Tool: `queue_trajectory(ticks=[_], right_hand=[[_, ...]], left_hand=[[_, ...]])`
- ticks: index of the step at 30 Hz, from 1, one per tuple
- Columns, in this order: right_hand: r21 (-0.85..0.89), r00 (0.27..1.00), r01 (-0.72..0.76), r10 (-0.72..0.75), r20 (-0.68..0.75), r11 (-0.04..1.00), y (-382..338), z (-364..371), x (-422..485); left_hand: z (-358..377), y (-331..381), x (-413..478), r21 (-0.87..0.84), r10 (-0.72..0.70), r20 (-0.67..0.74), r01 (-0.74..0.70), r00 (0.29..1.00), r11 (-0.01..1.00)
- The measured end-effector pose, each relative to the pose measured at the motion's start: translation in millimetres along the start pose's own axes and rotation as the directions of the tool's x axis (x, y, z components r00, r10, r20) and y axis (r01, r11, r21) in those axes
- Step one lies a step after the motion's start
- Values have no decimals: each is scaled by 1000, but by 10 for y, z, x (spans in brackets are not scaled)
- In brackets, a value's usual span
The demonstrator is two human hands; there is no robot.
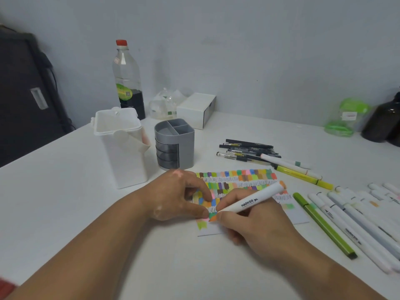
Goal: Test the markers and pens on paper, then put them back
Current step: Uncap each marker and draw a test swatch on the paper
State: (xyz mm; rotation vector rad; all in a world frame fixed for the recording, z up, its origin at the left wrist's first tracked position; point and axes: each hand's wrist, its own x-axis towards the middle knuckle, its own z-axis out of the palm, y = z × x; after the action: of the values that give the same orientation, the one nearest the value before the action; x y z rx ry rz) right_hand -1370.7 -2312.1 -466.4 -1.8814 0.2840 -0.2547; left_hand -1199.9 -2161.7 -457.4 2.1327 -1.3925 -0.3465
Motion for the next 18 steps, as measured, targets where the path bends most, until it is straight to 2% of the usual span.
queue_trajectory(ticks=[11,18], right_hand=[[-127,1000,-18,19,13,992,-45,14,-25],[-131,999,-48,50,12,990,-84,9,-26]], left_hand=[[16,1,15,13,-9,17,9,1000,1000],[14,0,12,-1,-12,27,12,1000,1000]])
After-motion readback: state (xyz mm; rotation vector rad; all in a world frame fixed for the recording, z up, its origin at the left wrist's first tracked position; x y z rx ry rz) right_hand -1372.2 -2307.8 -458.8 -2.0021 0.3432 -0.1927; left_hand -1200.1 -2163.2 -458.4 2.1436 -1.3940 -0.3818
